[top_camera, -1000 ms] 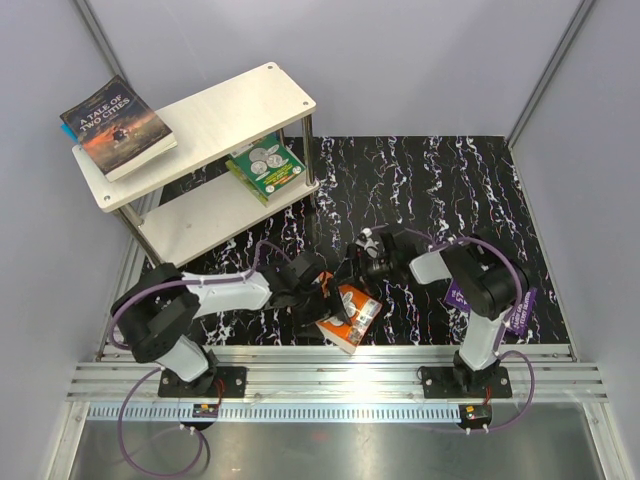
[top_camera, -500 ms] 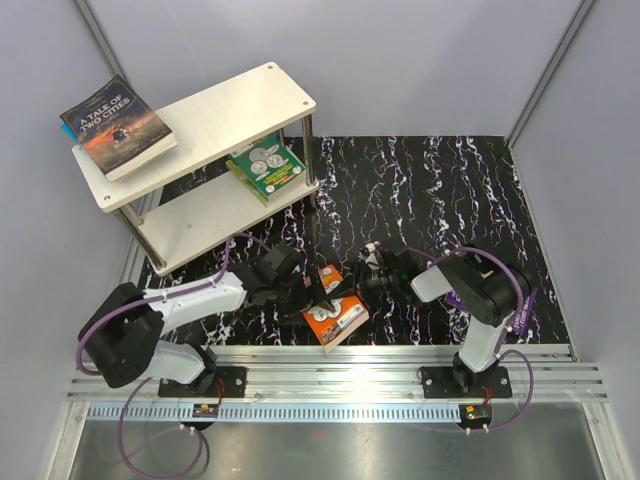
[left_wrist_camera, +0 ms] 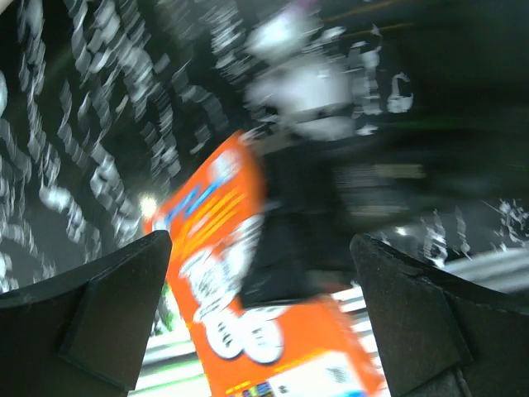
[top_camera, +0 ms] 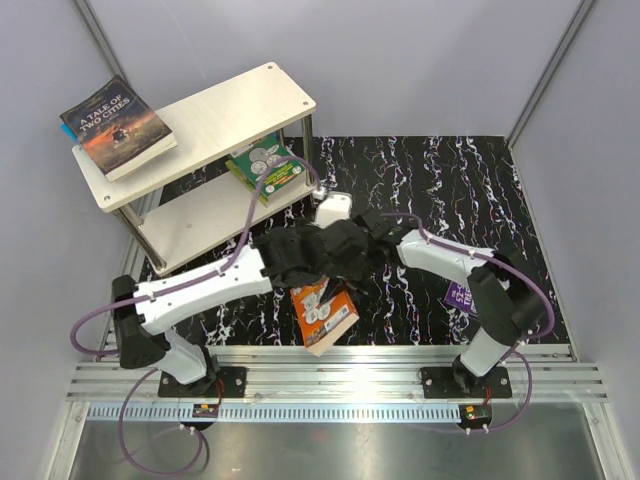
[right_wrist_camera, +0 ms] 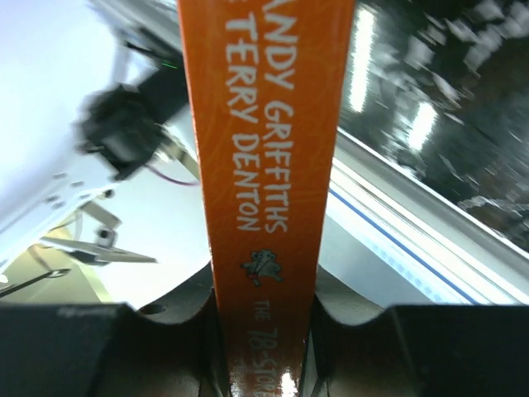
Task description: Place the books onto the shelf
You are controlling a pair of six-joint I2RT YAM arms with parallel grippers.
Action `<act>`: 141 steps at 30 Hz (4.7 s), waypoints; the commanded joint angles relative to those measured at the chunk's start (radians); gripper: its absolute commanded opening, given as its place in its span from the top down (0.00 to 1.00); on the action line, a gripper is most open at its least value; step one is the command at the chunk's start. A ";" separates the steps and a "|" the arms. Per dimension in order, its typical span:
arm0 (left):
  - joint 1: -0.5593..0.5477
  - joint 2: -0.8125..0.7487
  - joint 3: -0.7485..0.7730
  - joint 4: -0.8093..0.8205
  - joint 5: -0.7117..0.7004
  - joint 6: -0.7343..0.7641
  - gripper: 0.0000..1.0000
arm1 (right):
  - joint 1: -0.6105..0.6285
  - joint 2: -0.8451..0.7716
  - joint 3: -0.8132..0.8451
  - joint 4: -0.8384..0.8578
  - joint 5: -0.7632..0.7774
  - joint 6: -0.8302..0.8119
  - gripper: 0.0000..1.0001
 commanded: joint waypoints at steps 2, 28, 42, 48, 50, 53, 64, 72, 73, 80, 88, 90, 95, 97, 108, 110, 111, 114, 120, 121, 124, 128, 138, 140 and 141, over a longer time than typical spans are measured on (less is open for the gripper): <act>-0.139 0.120 0.175 -0.080 -0.171 0.187 0.01 | 0.026 0.072 0.059 -0.208 -0.005 -0.116 1.00; -0.408 0.321 0.185 -0.352 -0.173 -0.031 0.16 | 0.025 0.130 0.177 -0.276 -0.014 -0.145 1.00; -0.431 0.312 0.087 -0.366 -0.182 -0.113 0.19 | 0.020 0.190 0.266 -0.336 -0.050 -0.171 1.00; -0.391 0.289 0.002 -0.370 -0.204 -0.156 0.27 | 0.020 0.149 0.228 -0.353 -0.065 -0.177 1.00; -0.376 0.249 -0.050 -0.336 -0.196 -0.149 0.40 | 0.020 0.116 0.194 -0.337 -0.079 -0.160 1.00; -0.362 0.208 -0.097 -0.288 -0.188 -0.152 0.62 | 0.020 0.089 0.166 -0.330 -0.091 -0.146 1.00; -0.351 0.099 -0.133 -0.212 -0.161 -0.147 1.00 | -0.012 0.046 0.333 -0.452 0.078 -0.158 0.00; -0.310 -0.230 -0.297 -0.049 -0.145 -0.302 1.00 | -0.245 0.011 0.611 -0.664 0.286 -0.214 0.00; -0.287 -0.330 -0.365 -0.002 -0.129 -0.305 1.00 | -0.268 -0.015 0.614 -0.667 0.295 -0.212 0.00; -0.135 -0.715 -0.731 0.570 -0.017 -0.320 1.00 | -0.351 -0.138 0.488 -0.612 0.239 -0.177 0.00; -0.014 -0.936 -1.099 1.161 -0.012 -0.385 1.00 | -0.351 -0.230 0.332 -0.552 0.185 -0.151 0.00; -0.006 -0.941 -1.145 1.310 -0.047 -0.429 1.00 | -0.352 -0.236 0.319 -0.547 0.177 -0.153 0.00; -0.006 -0.849 -1.256 1.684 -0.263 -0.433 1.00 | -0.352 -0.255 0.281 -0.509 0.154 -0.142 0.00; -0.006 -0.774 -1.245 1.733 -0.382 -0.428 1.00 | -0.352 -0.253 0.269 -0.498 0.142 -0.134 0.00; 0.113 -0.435 -1.243 2.278 -0.566 -0.369 1.00 | -0.352 -0.237 0.249 -0.520 0.134 -0.180 0.00; 0.165 -0.397 -1.225 2.312 -0.540 -0.388 1.00 | -0.351 -0.232 0.244 -0.527 0.134 -0.186 0.00; 0.190 -0.372 -1.205 2.315 -0.520 -0.408 1.00 | -0.351 -0.227 0.243 -0.532 0.134 -0.194 0.00; 0.276 -0.266 -1.155 2.367 -0.457 -0.454 1.00 | -0.346 -0.207 0.243 -0.535 0.133 -0.199 0.01; 0.400 -0.010 -1.000 2.522 -0.368 -0.478 1.00 | -0.336 -0.192 0.246 -0.538 0.133 -0.214 0.01; 0.412 0.017 -0.978 2.549 -0.357 -0.486 1.00 | -0.336 -0.190 0.246 -0.540 0.133 -0.215 0.01; 0.452 0.111 -0.883 2.571 -0.337 -0.482 1.00 | -0.333 -0.186 0.243 -0.541 0.133 -0.222 0.02; 0.494 0.176 -0.774 2.501 -0.326 -0.495 1.00 | -0.331 -0.178 0.246 -0.549 0.137 -0.232 0.02; 0.574 0.332 -0.523 2.335 -0.334 -0.573 1.00 | -0.329 -0.138 0.255 -0.538 0.131 -0.245 0.02; 0.589 0.381 -0.486 2.306 -0.331 -0.595 1.00 | -0.329 -0.135 0.255 -0.535 0.131 -0.245 0.02; 0.592 0.395 -0.454 2.292 -0.334 -0.606 1.00 | -0.329 -0.132 0.253 -0.537 0.131 -0.246 0.02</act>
